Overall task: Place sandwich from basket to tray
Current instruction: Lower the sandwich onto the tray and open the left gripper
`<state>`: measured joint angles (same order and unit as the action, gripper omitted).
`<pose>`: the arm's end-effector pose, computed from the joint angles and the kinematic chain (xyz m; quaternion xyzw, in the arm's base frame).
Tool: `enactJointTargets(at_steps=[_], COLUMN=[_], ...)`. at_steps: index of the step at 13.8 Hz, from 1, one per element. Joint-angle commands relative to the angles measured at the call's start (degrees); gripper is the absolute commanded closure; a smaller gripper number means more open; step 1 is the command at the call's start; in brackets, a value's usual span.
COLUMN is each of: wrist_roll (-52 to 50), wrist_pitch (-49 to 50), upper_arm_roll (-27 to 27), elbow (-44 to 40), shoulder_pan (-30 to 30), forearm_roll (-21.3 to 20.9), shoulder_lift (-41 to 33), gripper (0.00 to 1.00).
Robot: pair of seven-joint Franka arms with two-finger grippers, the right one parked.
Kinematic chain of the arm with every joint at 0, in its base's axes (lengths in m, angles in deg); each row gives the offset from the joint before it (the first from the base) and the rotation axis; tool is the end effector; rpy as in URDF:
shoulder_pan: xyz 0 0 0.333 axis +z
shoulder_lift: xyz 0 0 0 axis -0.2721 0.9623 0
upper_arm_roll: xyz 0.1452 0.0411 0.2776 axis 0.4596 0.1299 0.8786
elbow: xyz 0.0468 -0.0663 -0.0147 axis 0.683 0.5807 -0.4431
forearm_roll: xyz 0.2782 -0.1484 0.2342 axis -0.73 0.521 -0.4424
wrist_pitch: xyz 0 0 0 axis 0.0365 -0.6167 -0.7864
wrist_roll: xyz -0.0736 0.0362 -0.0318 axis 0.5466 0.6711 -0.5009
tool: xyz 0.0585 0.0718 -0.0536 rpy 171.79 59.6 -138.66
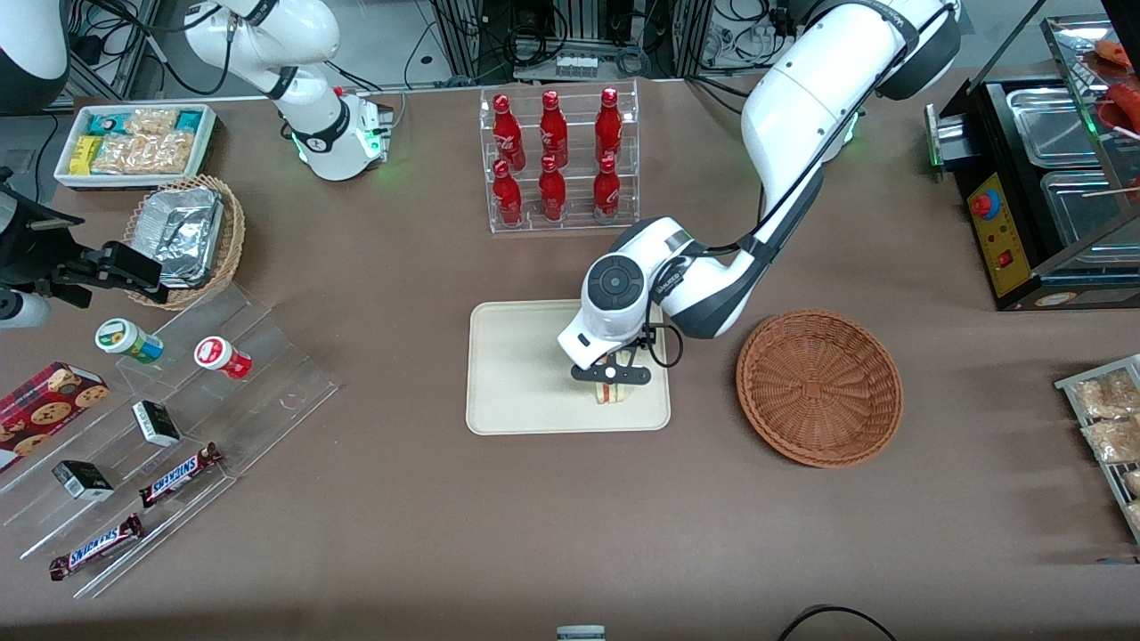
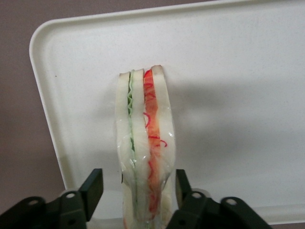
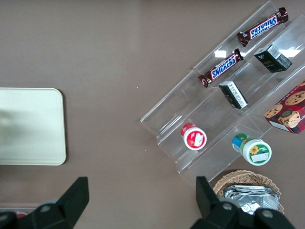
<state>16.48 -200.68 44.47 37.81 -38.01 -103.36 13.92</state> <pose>0.5271 -0.4609 0.2441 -0.9977 0.0412 0.0544 0.0044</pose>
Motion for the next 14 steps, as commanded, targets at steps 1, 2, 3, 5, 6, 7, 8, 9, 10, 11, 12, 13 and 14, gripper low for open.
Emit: enactJointTargets(at_steps=[1,2,3,5,6,7,8,9,10,11,12,13,14], wrist_roll=[-1.2,-1.2,-1.2,-1.2,-1.2,-1.3,-1.3,-1.2,-1.2,-1.3,-1.4,-1.5,-1.5], wrist_pitch=[1.0,1.1,1.2,2.2,2.7,3.3,4.5,5.6,6.8,7.2,7.2,7.2,7.5], upper_arm_roll=[0.4,0.5,0.5,0.6,0.9,1.7,1.9,2.0,2.1,2.0,2.0,2.0,2.0], elbow=[-1.5,-1.8,-2.0,-2.0,-2.2,-2.8,-3.4,-3.9,-4.5,-4.6,-4.6,-4.6,-4.6], shoulder_pan=[-0.6,-0.5,-0.4,-0.3,-0.2,-0.1,0.1,0.2,1.2,2.6,3.4,3.8,4.6], forearm_roll=[-1.4,-1.4,-1.4,-1.3,-1.3,-1.2,-1.0,-0.7,-0.4,-0.1,-0.1,-0.1,0.0], shoulder_lift=[-0.3,-0.4,-0.9,-2.5,-3.5,-4.5,-5.4,-6.4,-7.4,-8.4,-9.6,-10.4,-11.3], gripper=[0.0,0.0,0.0,0.0,0.0,0.0,0.0,0.0,0.0,0.0,0.0,0.0,0.0])
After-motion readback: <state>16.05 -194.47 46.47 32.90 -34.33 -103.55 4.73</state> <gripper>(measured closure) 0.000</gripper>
